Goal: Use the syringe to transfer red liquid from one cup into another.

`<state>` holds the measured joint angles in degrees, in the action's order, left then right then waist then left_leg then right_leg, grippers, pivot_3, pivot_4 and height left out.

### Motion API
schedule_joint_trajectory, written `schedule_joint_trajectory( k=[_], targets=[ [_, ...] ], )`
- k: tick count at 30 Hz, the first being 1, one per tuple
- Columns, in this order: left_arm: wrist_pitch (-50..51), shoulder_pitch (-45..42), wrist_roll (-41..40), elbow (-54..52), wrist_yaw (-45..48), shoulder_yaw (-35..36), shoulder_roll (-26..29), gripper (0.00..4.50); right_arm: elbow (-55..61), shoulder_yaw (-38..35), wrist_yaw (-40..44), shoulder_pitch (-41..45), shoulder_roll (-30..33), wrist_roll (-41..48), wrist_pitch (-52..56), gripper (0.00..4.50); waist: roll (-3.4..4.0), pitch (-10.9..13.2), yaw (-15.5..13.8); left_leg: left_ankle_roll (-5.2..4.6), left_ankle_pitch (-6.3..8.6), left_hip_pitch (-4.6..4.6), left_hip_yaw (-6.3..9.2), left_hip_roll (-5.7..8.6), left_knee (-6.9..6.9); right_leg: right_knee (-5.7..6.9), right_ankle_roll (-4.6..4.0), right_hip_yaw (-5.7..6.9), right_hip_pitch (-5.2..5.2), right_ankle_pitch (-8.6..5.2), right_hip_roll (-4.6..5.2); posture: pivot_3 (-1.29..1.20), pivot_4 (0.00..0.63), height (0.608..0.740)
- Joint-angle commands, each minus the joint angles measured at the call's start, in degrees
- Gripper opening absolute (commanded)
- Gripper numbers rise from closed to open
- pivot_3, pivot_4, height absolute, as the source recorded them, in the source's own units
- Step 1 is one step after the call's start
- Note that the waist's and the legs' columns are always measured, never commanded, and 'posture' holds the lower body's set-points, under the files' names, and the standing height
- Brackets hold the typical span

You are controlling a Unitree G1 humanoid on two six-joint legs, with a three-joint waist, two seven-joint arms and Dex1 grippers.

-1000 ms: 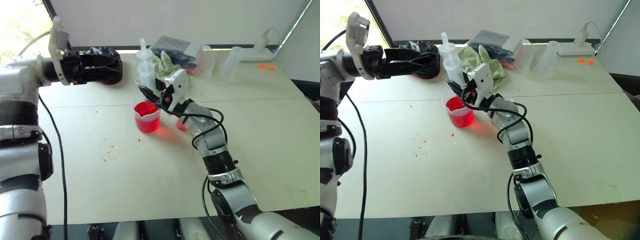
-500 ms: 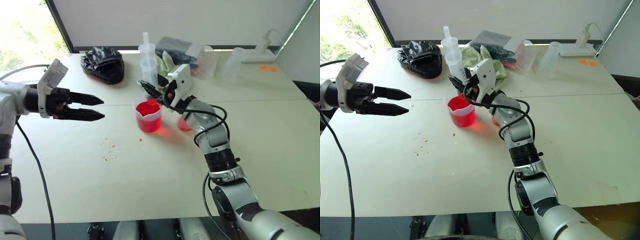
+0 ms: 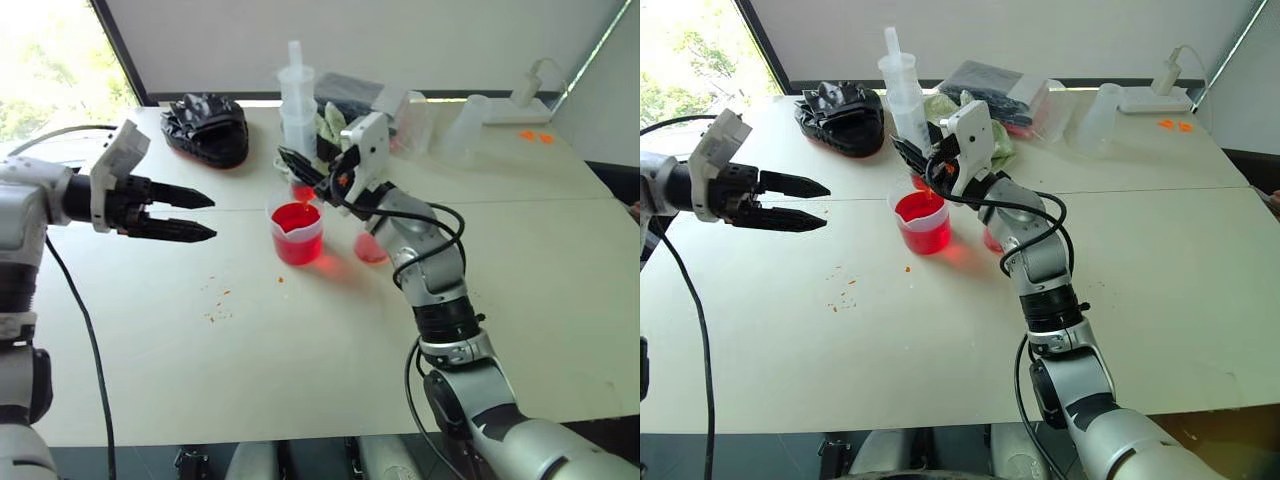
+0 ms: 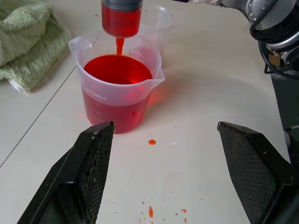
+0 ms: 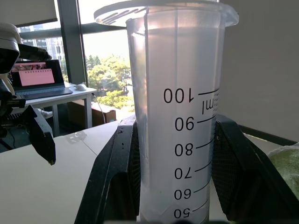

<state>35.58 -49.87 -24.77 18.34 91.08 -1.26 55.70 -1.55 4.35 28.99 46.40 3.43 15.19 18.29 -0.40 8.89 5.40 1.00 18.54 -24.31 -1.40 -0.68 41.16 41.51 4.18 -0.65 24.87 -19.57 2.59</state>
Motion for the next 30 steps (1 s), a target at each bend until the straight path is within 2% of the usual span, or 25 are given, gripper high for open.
schedule_joint_trajectory(
  k=[1, 8, 14, 30],
  targets=[
    [-1.80, -2.66, 0.28, 0.91, 0.29, 0.47, -0.50, 3.68, 6.08, -2.50, -1.63, 3.79, 0.92, 2.49, 2.67, 1.42, 0.00, 0.00, 0.08, 0.00, 0.00, 0.00, -0.01, 0.01, 0.00, 0.00, 0.00, 0.00, 0.00, 0.00, 0.01, 0.00, 0.150, 0.711],
    [-2.88, -3.70, 0.49, 1.99, 0.30, 0.02, -3.66, 3.68, 10.32, -9.49, -5.35, 7.04, 7.84, 4.92, 8.38, 1.42, 0.00, 0.00, -0.08, 0.00, 0.00, -0.01, 0.01, 0.01, 0.00, 0.00, 0.00, 0.00, -0.01, 0.00, 0.02, 0.00, 0.150, 0.711],
    [-3.68, -5.81, 1.02, 3.88, 0.44, -0.62, -6.31, 3.68, 13.27, -13.09, -6.86, 3.43, 14.11, 5.32, 11.59, 1.42, 0.00, 0.00, -0.02, -0.01, 0.00, -0.01, -0.03, 0.00, -0.03, -0.03, 0.00, -0.02, 0.00, 0.00, 0.02, 0.00, 0.150, 0.711],
    [-3.57, -10.64, 1.28, 7.26, 1.20, -1.44, -9.23, 3.68, 25.39, -10.95, -13.17, -9.25, 11.42, 7.01, 17.55, 1.42, 0.00, 0.00, -0.41, -0.01, 0.00, -0.02, -0.08, 0.00, -0.04, -0.08, 0.00, -0.06, 0.01, 0.00, 0.01, 0.00, 0.150, 0.711]
  ],
)
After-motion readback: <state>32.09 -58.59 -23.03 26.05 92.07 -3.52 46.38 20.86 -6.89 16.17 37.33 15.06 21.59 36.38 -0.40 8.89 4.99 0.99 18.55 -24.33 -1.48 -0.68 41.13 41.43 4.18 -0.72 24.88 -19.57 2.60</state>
